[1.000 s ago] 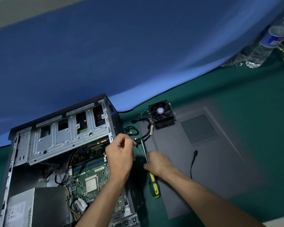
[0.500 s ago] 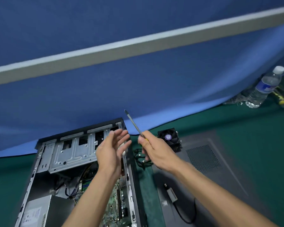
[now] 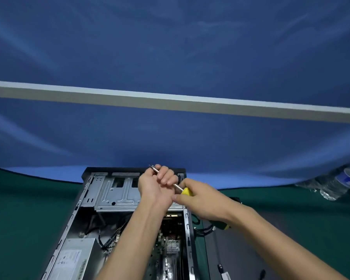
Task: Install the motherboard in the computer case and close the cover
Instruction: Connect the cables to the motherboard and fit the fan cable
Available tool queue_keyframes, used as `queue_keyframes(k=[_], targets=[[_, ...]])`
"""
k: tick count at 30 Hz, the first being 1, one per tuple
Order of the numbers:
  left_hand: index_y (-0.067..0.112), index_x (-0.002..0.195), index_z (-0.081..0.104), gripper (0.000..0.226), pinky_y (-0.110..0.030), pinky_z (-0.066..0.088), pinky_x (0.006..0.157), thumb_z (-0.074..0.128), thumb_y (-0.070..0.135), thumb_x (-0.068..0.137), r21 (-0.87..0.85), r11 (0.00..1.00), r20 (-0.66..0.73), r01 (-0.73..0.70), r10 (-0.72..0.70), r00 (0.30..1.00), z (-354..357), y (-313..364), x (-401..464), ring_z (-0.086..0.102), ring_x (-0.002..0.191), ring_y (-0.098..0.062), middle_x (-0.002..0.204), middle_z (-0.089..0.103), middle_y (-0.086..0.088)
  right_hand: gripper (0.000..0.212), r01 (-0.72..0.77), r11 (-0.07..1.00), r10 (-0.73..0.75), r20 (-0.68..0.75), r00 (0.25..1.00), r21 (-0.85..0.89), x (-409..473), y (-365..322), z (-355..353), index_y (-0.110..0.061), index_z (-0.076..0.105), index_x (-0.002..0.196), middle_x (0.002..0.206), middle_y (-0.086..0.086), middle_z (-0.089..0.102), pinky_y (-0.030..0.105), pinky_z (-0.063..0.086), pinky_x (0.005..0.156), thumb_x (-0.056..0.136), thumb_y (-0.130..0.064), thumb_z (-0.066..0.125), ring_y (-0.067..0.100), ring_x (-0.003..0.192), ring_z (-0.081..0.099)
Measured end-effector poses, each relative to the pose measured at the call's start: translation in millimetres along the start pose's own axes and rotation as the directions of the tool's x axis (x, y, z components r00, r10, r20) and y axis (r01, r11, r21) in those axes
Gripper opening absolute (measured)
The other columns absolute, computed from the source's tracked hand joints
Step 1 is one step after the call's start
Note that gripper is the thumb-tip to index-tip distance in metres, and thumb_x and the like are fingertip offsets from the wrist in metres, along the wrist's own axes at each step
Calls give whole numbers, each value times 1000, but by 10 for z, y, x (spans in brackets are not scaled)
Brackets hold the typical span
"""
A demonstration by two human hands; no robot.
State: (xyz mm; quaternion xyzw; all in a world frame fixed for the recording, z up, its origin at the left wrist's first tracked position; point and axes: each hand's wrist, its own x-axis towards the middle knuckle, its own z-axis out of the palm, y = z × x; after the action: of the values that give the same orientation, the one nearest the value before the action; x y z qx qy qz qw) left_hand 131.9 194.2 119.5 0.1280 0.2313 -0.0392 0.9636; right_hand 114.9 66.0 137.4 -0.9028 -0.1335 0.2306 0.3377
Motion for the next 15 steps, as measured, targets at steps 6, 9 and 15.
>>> queue_keyframes(k=[6,9,15], targets=[[15,62,35,35,-12,20,34,22,10,94,-212,975,-68,-72,59,996,-62,458,62,22,30,-9,43,27,3,29,-44,996,54,-117,992,82,55,-168,-41,-22,53,90,80,-4,63,22,39,49,77,-35,75,12,48,57],[12,67,41,37,-20,38,41,24,14,100,-204,974,-119,-94,70,990,-91,524,86,40,40,-13,56,40,-2,23,-1,984,53,-290,956,176,9,-196,-72,-24,60,88,90,0,66,21,38,50,75,-28,79,13,55,57],[3,86,55,32,-34,52,60,33,19,102,-102,986,-108,-129,118,987,-205,575,91,70,67,-25,70,70,-12,16,134,980,-59,-429,901,149,-154,-245,-229,-36,68,78,82,-7,65,20,41,55,74,-24,79,1,51,51]])
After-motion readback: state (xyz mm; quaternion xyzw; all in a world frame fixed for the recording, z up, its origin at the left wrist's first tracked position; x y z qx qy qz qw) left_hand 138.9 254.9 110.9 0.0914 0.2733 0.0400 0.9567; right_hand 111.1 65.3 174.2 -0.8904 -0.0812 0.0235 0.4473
